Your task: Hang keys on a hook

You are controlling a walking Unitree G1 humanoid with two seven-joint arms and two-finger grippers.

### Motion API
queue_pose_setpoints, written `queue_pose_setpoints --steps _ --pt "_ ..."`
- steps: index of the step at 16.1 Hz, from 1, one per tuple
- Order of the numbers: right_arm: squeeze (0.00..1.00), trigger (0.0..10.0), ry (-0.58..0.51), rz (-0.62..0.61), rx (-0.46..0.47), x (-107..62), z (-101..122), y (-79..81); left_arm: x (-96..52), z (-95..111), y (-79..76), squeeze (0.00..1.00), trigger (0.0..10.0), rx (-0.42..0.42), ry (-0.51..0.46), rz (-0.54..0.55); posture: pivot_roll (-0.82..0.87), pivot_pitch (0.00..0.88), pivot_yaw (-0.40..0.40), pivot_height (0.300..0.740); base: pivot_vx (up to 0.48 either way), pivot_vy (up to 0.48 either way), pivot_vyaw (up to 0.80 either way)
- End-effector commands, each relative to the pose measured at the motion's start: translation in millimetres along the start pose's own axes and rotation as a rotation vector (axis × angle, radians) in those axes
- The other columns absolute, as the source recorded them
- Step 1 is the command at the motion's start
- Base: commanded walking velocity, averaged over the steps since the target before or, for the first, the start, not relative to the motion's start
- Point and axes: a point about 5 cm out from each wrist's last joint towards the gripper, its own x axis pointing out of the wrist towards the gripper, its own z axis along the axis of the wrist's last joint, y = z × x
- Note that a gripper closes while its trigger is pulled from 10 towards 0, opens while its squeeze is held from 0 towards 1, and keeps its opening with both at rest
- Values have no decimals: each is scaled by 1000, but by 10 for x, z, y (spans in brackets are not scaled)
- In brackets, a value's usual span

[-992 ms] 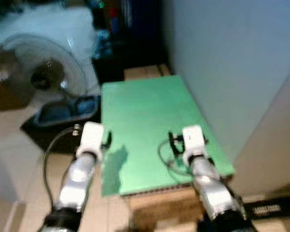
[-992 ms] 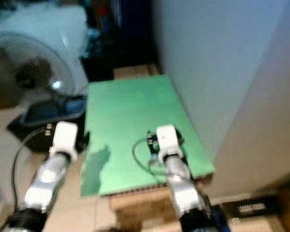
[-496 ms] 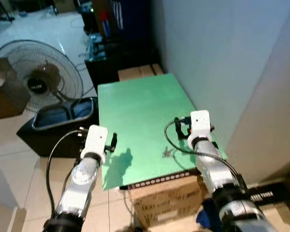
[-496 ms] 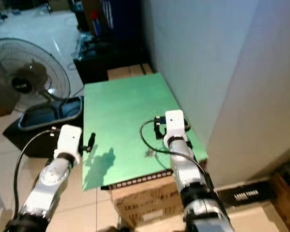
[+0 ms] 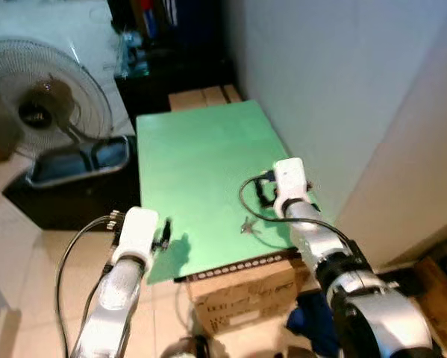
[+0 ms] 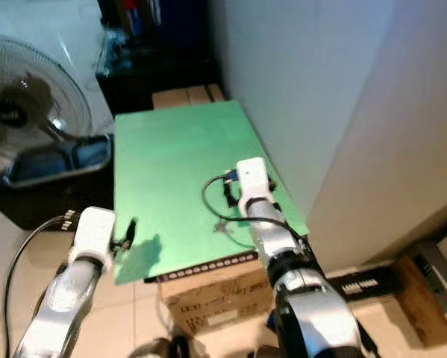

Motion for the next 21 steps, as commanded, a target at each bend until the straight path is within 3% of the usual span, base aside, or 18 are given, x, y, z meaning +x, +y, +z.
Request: queue_pose_setpoints --steps 1,7,10,11,14,19,20,21 --pt "0 10000 6 23 -24 12 9 21 -33 1 18 0 10000 3 10 19 -22 130 39 740 0 0 0" --pt "0 10000 127 142 -118 -72 -310 92 -609 -152 -4 0 10000 -25 104 84 51 311 -19 740 0 0 0" --pt "0 10000 130 187 -154 -97 -360 126 -772 -138 9 0 10000 -29 127 100 53 366 -27 740 0 0 0" --pt "0 10000 118 233 -221 -119 -387 156 -870 -149 9 0 10000 -31 147 116 51 425 -45 740 0 0 0" --pt "0 10000 100 288 -326 -166 -450 152 -1001 -175 -83 0 10000 -49 180 123 32 454 -78 740 0 0 0" --pt "0 10000 94 259 -341 -219 -536 48 -972 -154 -128 0 10000 -64 195 125 2 456 -96 740 0 0 0" --pt "961 10000 94 251 -346 -223 -542 37 -969 -160 -131 0 10000 -65 196 125 0 455 -94 740 0 0 0" --pt "1000 10000 101 245 -342 -232 -563 21 -967 -162 -138 0 10000 -65 197 124 -1 453 -93 740 0 0 0"
